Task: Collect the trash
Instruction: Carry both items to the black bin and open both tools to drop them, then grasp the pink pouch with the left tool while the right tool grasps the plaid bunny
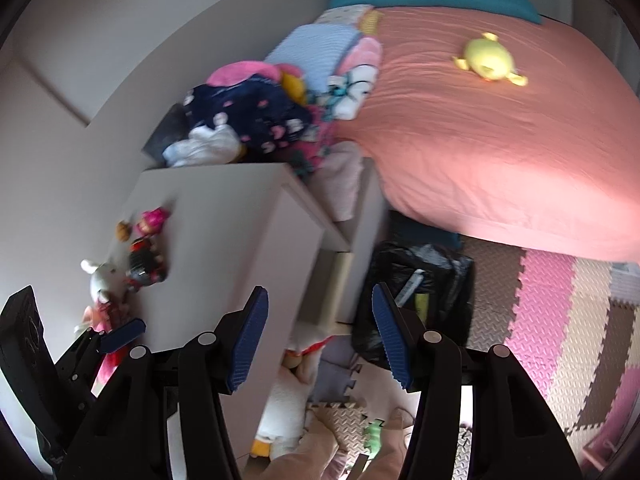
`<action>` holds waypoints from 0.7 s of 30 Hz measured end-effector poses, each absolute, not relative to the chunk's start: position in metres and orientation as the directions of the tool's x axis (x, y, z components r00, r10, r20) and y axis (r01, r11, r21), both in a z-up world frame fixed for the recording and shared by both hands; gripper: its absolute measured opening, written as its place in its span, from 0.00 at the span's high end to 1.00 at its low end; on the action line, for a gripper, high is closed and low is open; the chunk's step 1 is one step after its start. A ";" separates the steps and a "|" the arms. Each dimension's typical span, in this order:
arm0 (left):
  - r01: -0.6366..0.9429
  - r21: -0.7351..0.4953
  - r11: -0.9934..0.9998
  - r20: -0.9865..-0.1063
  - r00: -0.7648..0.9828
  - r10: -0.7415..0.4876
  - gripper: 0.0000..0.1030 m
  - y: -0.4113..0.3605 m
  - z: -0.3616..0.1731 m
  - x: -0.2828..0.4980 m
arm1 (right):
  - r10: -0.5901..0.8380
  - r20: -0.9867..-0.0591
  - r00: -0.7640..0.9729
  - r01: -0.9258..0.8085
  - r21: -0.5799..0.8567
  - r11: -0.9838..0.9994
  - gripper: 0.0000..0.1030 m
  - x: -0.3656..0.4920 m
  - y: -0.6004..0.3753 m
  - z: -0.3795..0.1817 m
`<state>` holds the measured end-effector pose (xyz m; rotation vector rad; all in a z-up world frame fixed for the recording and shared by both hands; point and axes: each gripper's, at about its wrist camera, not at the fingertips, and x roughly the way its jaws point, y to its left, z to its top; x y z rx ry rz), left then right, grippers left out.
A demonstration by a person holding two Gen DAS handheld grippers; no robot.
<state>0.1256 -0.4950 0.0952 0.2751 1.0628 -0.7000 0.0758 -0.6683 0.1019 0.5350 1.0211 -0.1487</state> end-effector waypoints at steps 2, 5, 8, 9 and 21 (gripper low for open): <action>0.609 -0.116 0.785 -0.868 0.322 -0.378 0.06 -0.474 0.099 0.128 | 0.157 -0.838 0.522 0.326 0.366 0.872 0.46 0.084 -0.650 0.104; 0.554 -0.118 0.824 -0.863 0.354 -0.361 0.06 -0.442 0.103 0.132 | 0.197 -0.835 0.514 0.267 0.374 0.888 0.46 0.096 -0.622 0.105; 0.501 -0.111 0.858 -0.857 0.389 -0.338 0.06 -0.409 0.104 0.135 | 0.237 -0.833 0.500 0.209 0.382 0.900 0.46 0.108 -0.592 0.104; 0.483 -0.103 0.870 -0.856 0.402 -0.324 0.06 -0.399 0.104 0.135 | 0.250 -0.832 0.494 0.191 0.385 0.903 0.46 0.111 -0.583 0.104; 0.220 -0.155 0.963 -0.846 0.473 -0.245 0.06 -0.269 0.096 0.140 | 0.375 -0.818 0.437 -0.017 0.409 0.912 0.46 0.148 -0.478 0.103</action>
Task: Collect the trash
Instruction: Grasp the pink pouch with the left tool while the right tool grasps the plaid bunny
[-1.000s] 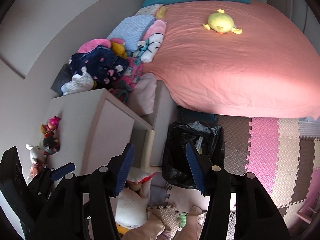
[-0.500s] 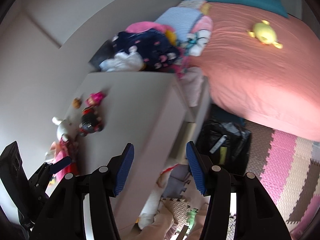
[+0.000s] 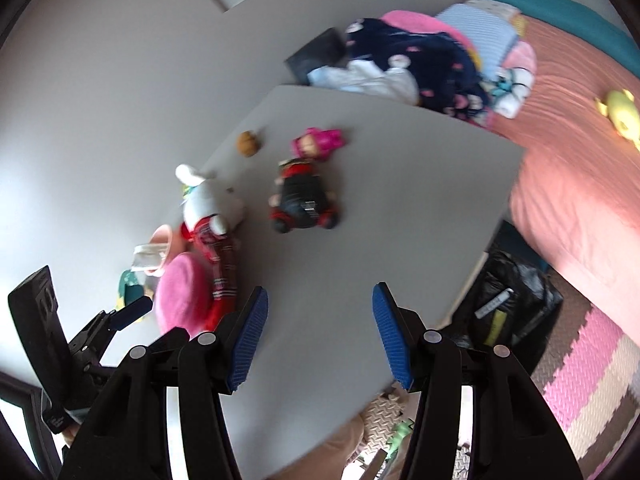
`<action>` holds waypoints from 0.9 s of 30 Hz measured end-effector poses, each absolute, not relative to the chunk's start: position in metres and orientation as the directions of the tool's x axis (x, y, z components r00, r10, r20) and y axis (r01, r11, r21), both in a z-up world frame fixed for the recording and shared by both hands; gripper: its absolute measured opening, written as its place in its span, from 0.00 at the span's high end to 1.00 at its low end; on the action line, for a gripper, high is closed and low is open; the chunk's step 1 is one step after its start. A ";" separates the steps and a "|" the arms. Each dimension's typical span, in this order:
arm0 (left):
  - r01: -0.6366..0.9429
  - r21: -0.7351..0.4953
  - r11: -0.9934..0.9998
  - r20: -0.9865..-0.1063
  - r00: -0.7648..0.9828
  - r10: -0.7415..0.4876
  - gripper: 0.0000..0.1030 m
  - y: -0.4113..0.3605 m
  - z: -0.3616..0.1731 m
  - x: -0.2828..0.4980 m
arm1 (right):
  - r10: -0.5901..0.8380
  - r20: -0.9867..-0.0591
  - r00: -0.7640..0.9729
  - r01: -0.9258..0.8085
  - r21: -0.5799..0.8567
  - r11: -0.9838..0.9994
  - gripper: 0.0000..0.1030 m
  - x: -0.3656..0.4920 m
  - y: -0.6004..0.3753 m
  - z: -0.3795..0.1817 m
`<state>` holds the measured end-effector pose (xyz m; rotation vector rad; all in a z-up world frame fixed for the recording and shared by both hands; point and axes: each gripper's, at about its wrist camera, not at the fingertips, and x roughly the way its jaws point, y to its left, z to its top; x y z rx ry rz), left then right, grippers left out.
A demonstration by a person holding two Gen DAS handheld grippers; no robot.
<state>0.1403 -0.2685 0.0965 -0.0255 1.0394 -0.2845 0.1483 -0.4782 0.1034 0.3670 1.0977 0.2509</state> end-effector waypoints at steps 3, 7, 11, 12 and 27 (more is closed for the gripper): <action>0.149 -0.184 0.971 -0.844 0.482 -0.234 0.06 -0.239 0.092 0.143 | 0.392 -0.820 0.416 -0.053 0.409 0.911 0.46 0.155 -0.458 0.101; 0.069 -0.211 0.975 -0.848 0.483 -0.218 0.06 -0.208 0.084 0.147 | 0.405 -0.827 0.390 -0.088 0.405 0.910 0.46 0.163 -0.435 0.097; 0.013 -0.258 0.966 -0.847 0.478 -0.233 0.06 -0.187 0.071 0.151 | 0.403 -0.835 0.375 -0.107 0.393 0.913 0.46 0.170 -0.418 0.093; -0.002 -0.278 0.961 -0.846 0.474 -0.244 0.06 -0.181 0.065 0.153 | 0.403 -0.837 0.370 -0.108 0.392 0.914 0.46 0.171 -0.416 0.092; -0.082 -0.460 0.884 -0.803 0.464 -0.375 0.39 -0.151 0.025 0.166 | 0.393 -0.865 0.312 -0.115 0.376 0.919 0.46 0.191 -0.386 0.068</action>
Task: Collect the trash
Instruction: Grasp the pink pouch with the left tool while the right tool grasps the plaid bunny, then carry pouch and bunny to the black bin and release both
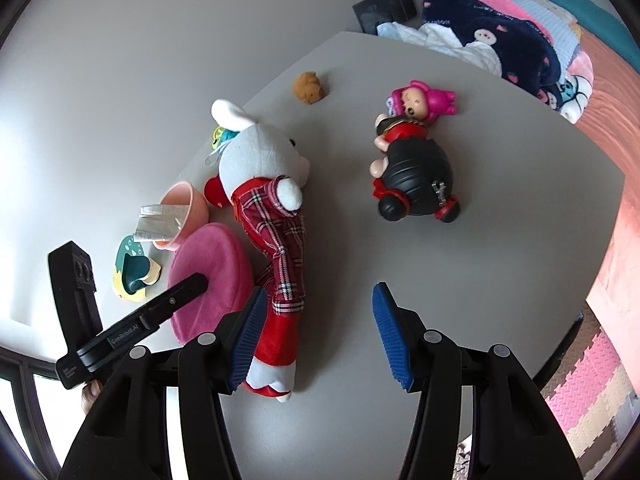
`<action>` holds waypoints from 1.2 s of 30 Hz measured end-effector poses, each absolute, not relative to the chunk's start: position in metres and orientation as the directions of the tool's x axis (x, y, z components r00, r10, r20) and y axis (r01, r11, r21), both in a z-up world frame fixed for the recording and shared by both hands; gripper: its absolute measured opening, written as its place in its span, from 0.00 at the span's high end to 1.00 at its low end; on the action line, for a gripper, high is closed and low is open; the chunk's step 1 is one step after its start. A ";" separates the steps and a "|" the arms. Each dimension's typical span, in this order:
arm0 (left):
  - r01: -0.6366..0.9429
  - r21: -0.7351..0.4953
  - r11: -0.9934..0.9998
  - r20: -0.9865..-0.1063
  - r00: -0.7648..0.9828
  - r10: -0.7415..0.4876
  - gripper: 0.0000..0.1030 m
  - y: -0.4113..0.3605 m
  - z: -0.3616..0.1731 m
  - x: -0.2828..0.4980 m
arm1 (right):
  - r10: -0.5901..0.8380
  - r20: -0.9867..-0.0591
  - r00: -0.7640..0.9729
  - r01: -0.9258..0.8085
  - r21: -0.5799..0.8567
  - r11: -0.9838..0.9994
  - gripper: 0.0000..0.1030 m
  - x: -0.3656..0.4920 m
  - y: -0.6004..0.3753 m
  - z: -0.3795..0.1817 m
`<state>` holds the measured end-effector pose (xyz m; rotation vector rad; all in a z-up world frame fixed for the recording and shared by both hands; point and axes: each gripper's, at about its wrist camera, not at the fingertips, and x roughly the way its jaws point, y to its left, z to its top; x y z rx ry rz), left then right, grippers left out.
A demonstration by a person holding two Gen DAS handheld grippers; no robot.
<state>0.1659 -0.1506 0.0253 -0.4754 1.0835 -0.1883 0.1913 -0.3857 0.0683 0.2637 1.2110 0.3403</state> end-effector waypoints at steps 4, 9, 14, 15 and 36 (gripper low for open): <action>-0.067 -0.471 0.879 -0.780 0.497 -0.380 0.52 -0.144 0.034 0.161 | 0.396 -0.867 0.303 -0.127 0.375 0.918 0.46 0.197 -0.374 0.063; 0.000 -0.426 0.905 -0.731 0.589 -0.344 0.57 -0.147 0.055 0.158 | 0.380 -0.871 0.312 -0.133 0.356 0.925 0.46 0.208 -0.359 0.053; 0.028 -0.412 0.911 -0.706 0.622 -0.339 0.57 -0.141 0.070 0.155 | 0.330 -0.888 0.321 -0.135 0.302 0.944 0.57 0.221 -0.346 0.040; 0.027 -0.414 0.910 -0.708 0.618 -0.341 0.57 -0.139 0.070 0.156 | 0.329 -0.889 0.318 -0.134 0.301 0.944 0.65 0.223 -0.345 0.037; 0.210 -0.363 0.908 -0.631 0.662 -0.405 0.56 -0.193 0.142 0.138 | 0.375 -0.667 0.643 -0.167 0.356 0.919 0.95 0.176 -0.429 0.167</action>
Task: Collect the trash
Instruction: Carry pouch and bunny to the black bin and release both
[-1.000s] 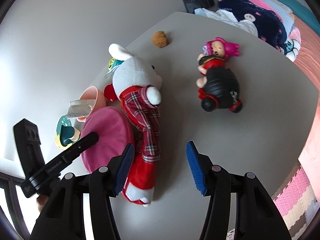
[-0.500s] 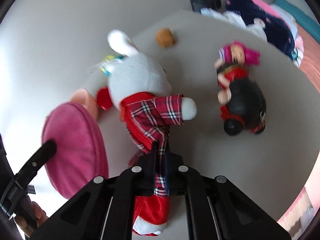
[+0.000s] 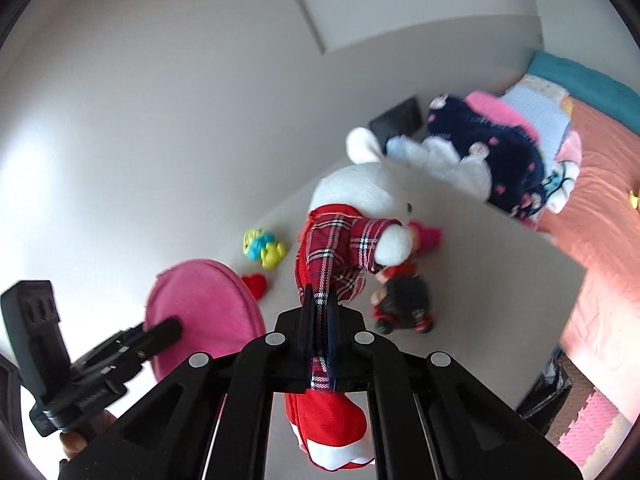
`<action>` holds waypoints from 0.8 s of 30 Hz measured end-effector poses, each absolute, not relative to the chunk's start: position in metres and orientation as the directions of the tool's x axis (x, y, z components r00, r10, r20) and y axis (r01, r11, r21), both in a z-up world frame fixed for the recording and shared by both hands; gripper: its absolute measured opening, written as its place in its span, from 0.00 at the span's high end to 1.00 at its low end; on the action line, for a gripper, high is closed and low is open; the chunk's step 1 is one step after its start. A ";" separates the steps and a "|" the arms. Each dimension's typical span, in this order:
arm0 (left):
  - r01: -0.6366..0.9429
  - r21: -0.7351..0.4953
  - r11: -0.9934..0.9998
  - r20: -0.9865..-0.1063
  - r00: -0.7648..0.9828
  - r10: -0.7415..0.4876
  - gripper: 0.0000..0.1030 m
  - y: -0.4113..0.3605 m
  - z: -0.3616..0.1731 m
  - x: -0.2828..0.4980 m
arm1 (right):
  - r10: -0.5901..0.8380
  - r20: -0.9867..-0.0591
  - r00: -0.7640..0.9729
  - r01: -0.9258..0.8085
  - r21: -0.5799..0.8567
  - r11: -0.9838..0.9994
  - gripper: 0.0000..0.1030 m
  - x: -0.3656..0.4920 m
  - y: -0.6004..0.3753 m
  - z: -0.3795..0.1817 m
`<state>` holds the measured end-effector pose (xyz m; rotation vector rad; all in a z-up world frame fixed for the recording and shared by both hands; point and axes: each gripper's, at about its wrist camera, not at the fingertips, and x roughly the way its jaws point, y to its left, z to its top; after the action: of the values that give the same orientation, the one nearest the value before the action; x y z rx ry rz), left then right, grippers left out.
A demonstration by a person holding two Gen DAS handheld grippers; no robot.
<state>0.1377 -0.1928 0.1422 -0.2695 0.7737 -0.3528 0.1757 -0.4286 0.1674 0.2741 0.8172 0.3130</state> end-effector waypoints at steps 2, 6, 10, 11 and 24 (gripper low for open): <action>0.248 -0.355 0.901 -0.623 0.656 -0.426 0.56 -0.210 0.148 0.139 | 0.358 -0.647 0.674 -0.145 0.358 0.922 0.95 0.167 -0.450 0.179; 0.320 -0.345 0.883 -0.612 0.636 -0.470 0.56 -0.249 0.157 0.143 | 0.312 -0.623 0.717 -0.095 0.356 0.930 0.95 0.150 -0.490 0.190; 0.400 -0.331 0.855 -0.608 0.602 -0.517 0.55 -0.305 0.161 0.153 | 0.261 -0.617 0.743 -0.030 0.359 0.933 0.95 0.128 -0.529 0.192; 0.416 -0.328 0.848 -0.609 0.593 -0.526 0.55 -0.319 0.161 0.156 | 0.244 -0.617 0.748 -0.009 0.358 0.934 0.95 0.122 -0.541 0.192; 0.626 -0.319 0.711 -0.650 0.402 -0.645 0.55 -0.474 0.140 0.136 | 0.066 -0.697 0.714 0.236 0.329 0.915 0.95 0.064 -0.658 0.158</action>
<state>0.1362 -0.4736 0.1401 -0.0254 0.8330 -0.8034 0.0639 -0.6583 0.1584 0.4161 0.7756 -0.0969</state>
